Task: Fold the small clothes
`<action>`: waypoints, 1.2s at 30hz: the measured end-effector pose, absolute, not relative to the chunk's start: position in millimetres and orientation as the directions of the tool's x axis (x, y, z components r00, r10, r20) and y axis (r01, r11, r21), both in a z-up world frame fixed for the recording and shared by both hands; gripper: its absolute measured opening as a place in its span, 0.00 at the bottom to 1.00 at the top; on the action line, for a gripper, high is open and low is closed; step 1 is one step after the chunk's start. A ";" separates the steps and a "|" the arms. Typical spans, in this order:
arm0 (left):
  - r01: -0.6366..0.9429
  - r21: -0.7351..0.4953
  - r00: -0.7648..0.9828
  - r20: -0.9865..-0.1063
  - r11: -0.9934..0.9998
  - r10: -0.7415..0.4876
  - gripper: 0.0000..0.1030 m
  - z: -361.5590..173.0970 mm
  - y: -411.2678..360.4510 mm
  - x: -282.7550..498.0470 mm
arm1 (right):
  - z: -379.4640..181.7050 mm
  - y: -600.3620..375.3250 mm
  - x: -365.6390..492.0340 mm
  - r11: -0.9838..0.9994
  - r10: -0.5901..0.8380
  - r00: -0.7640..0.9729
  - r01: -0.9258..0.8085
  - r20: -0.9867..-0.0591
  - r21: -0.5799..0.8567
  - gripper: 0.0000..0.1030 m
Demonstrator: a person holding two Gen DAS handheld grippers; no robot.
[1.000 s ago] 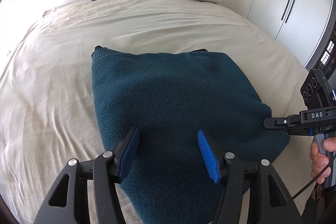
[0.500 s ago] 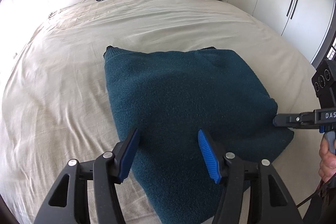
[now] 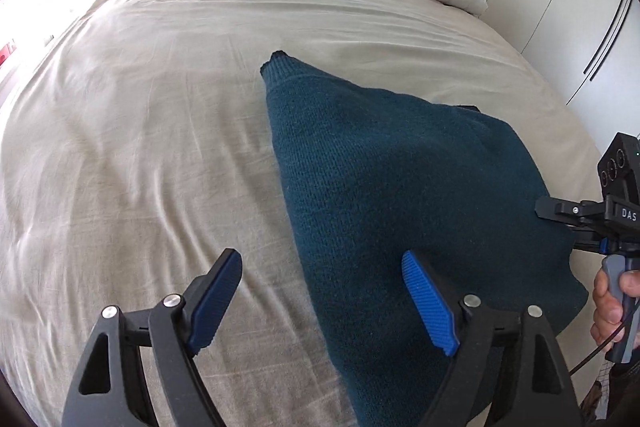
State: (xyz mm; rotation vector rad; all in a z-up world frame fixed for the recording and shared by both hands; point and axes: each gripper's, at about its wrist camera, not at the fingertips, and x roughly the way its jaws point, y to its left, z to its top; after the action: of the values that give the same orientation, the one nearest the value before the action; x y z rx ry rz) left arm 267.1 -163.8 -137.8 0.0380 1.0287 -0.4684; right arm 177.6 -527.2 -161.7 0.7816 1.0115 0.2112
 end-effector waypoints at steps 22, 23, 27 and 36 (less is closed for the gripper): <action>0.416 -0.199 0.442 -0.809 0.887 -0.389 0.27 -81.5 -126.0 220.2 | -103.4 -455.9 152.3 0.829 0.401 0.579 0.100 -0.710 0.550 0.21; 0.413 -0.186 0.456 -0.805 0.891 -0.379 0.27 -76.6 -115.8 213.8 | -99.6 -446.4 147.8 0.825 0.416 0.576 0.086 -0.703 0.558 0.21; 0.376 -0.172 0.472 -0.810 0.911 -0.348 0.27 -80.9 -72.0 191.2 | -94.2 -406.2 130.8 0.803 0.479 0.557 0.034 -0.679 0.594 0.21; 0.299 -0.248 0.455 -0.812 0.922 -0.366 0.54 -147.2 -22.7 183.1 | -190.4 -389.8 114.2 0.685 0.566 0.502 0.156 -0.654 0.712 0.33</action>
State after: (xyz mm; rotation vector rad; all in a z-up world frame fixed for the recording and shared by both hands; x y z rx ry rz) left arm 183.1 -22.7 -147.2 -0.0731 1.0196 -0.4104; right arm 114.2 -389.8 -190.4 0.8095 1.0401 0.2839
